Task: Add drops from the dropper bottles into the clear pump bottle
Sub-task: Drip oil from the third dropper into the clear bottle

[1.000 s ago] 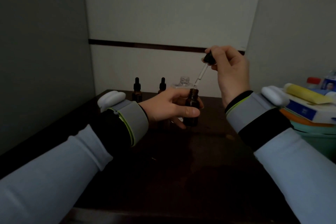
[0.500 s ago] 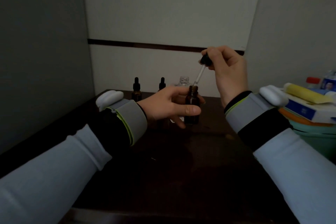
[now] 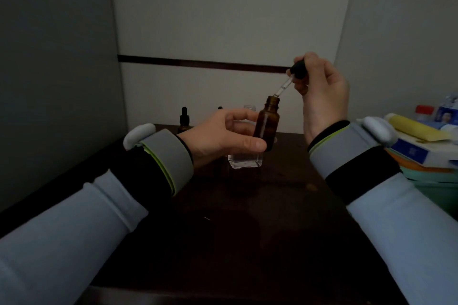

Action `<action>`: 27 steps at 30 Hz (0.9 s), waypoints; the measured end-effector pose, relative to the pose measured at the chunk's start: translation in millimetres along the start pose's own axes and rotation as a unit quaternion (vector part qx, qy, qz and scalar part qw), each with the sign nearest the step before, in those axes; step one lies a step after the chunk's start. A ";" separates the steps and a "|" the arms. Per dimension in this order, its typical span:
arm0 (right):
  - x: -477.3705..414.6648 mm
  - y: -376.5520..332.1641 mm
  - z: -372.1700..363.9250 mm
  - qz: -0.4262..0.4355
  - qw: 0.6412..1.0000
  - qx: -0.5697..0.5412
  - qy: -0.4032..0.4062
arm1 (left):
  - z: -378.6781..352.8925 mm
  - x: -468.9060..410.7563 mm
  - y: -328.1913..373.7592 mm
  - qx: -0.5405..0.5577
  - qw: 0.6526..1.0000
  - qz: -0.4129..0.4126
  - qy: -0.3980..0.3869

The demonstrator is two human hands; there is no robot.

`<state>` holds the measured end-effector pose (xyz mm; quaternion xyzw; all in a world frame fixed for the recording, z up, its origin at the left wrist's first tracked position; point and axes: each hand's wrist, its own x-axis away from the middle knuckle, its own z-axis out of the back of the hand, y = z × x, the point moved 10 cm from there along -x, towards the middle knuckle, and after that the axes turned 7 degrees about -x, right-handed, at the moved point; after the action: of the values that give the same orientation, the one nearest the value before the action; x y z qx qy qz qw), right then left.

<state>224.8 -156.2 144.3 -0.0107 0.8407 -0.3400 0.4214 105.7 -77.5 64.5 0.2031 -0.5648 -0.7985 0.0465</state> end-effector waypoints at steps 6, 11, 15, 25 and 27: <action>0.2 0.0 1.3 -0.003 1.000 0.000 0.006 | 0.5 0.0 0.2 0.003 1.000 -0.002 0.005; -0.4 -0.8 0.2 0.008 1.000 0.017 -0.005 | 1.1 -0.3 -1.8 0.003 1.000 0.007 0.009; 1.4 -1.7 -2.8 0.011 0.999 0.026 -0.017 | 0.2 -1.2 -5.9 0.007 1.000 0.022 0.004; 14.3 5.1 -31.8 0.051 0.974 0.171 -0.140 | -6.2 -2.4 -24.3 -0.174 0.981 0.078 -0.043; 16.8 5.7 -34.1 0.060 0.970 0.181 -0.149 | -5.4 -2.1 -27.7 -0.228 0.968 0.093 -0.049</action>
<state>191.1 -137.7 143.4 0.0662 0.6918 -0.4553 0.5565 114.0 -71.8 38.0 0.0944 -0.3860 -0.9072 0.1384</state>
